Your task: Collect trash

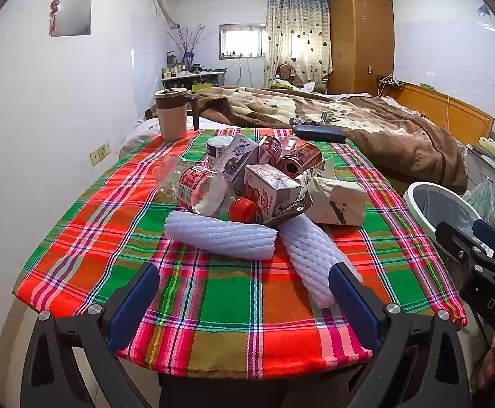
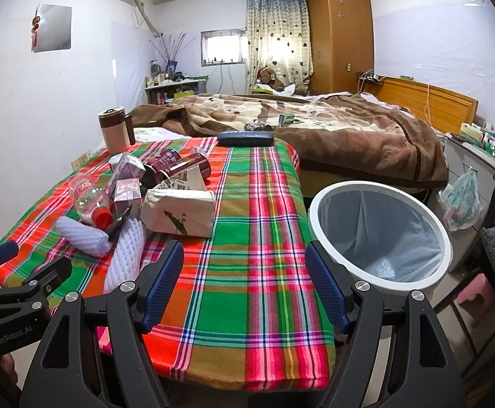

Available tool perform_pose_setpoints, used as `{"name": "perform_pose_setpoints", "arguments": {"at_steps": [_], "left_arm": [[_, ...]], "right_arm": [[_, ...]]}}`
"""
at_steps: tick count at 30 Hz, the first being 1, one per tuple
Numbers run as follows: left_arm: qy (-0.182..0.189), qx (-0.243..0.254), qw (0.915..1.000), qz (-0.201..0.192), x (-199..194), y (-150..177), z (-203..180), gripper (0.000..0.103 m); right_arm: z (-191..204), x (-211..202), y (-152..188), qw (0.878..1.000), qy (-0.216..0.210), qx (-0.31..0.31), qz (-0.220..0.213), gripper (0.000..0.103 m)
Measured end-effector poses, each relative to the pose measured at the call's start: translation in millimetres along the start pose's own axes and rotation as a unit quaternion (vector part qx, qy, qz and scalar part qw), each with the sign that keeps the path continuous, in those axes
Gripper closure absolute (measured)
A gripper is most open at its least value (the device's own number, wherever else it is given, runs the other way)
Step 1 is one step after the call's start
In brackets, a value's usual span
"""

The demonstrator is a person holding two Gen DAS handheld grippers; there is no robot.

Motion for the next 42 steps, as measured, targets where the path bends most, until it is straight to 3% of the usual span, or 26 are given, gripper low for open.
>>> {"name": "perform_pose_setpoints", "arguments": {"at_steps": [4, 12, 20, 25, 30, 34, 38, 42], "left_arm": [[0.006, -0.002, 0.9999, 0.012, 6.5, 1.5, 3.0, 0.002], [0.080, -0.042, 0.9949, 0.046, 26.2, 6.5, 11.9, 0.004], [0.116, -0.039, 0.9897, 0.074, 52.4, -1.2, -12.1, 0.006], [0.119, -0.035, 0.9878, 0.094, 76.6, -5.6, -24.9, 0.026], [0.129, -0.025, 0.9858, 0.105, 87.1, -4.4, -33.0, 0.038], [0.151, -0.031, 0.9800, 0.126, 94.7, 0.6, -30.9, 0.060], [0.146, -0.028, 0.9814, 0.121, 90.6, 3.4, -20.6, 0.069], [0.143, -0.030, 0.9818, 0.121, 84.3, 4.8, -8.2, 0.072]], "right_arm": [[1.1, 5.5, 0.1, 1.000, -0.014, 0.003, 0.004, 0.028], [-9.8, 30.9, -0.4, 1.000, -0.023, 0.001, 0.017, 0.028], [-13.7, 47.2, -8.9, 0.999, -0.028, -0.011, 0.031, 0.028], [-12.0, 50.0, -18.7, 0.998, -0.050, -0.014, 0.023, 0.028], [-2.2, 58.7, -27.3, 0.997, -0.073, -0.033, 0.023, 0.028], [8.3, 70.8, -29.5, 0.994, -0.092, -0.043, 0.039, 0.028], [17.6, 84.5, -24.6, 0.990, -0.117, -0.033, 0.070, 0.028], [34.3, 85.7, -25.2, 0.985, -0.147, -0.052, 0.068, 0.028]]}}
Point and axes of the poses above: each gripper's, at about its wrist camera, not at the fingertips, and x roughly the way its jaws point, z to its left, y to its underside, the point moved 5 cm from there along x, roughly the way its jaws point, and after that the axes turned 7 degrees about y, right-handed, at the moved point
